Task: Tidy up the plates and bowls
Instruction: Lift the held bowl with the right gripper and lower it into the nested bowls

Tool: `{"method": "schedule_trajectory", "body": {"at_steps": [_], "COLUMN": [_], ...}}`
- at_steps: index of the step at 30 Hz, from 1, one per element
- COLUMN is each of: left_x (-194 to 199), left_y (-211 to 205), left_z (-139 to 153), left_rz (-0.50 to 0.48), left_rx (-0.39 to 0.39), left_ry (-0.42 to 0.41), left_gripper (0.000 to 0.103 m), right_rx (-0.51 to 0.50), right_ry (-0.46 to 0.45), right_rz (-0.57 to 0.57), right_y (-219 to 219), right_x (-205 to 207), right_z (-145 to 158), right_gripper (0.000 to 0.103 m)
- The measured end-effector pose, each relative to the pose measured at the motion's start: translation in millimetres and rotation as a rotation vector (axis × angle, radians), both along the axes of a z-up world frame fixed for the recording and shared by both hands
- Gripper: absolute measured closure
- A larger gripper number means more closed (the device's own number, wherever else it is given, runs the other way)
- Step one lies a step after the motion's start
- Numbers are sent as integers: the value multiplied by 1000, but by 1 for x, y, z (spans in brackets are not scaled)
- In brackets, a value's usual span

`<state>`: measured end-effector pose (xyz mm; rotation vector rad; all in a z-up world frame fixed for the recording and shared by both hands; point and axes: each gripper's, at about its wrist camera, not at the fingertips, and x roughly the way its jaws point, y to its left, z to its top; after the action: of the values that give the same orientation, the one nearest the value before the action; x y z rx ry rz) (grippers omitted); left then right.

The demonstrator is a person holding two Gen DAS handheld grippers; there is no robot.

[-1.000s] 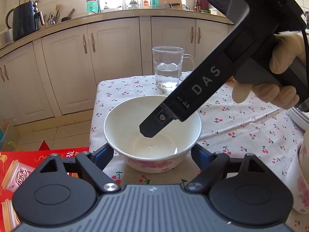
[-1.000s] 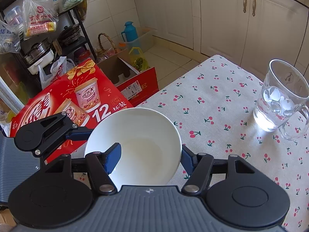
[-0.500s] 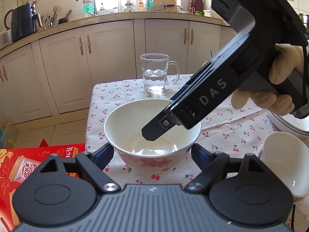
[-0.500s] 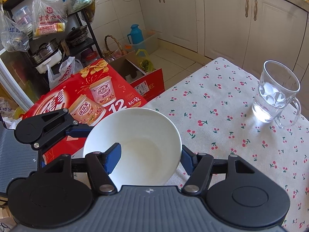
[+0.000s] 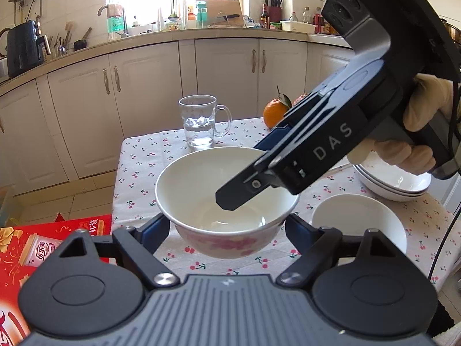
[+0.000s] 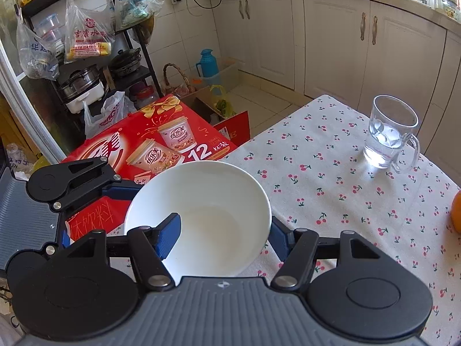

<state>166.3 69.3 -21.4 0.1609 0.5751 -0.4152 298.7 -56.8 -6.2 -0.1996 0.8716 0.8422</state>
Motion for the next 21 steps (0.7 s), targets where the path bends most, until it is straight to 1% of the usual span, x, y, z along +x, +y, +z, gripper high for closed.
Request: {"method": "schedule_trajectory", "body": {"at_steps": [8,21], "left_x": [-24,-42], "left_y": [-15,-40], "left_z": [8,4], "left_rz": [-50,-129], "left_rx": [-9,-27], "left_ry": [2,35], "left_gripper": [16,16], "right_rx": [13,18], "right_ry": [-24,-33], "right_rz": [-24,-85], "right_y": [-26,-61], "right_x": [-37,-79], "right_z": [9,9], "right_gripper": [32,32]}}
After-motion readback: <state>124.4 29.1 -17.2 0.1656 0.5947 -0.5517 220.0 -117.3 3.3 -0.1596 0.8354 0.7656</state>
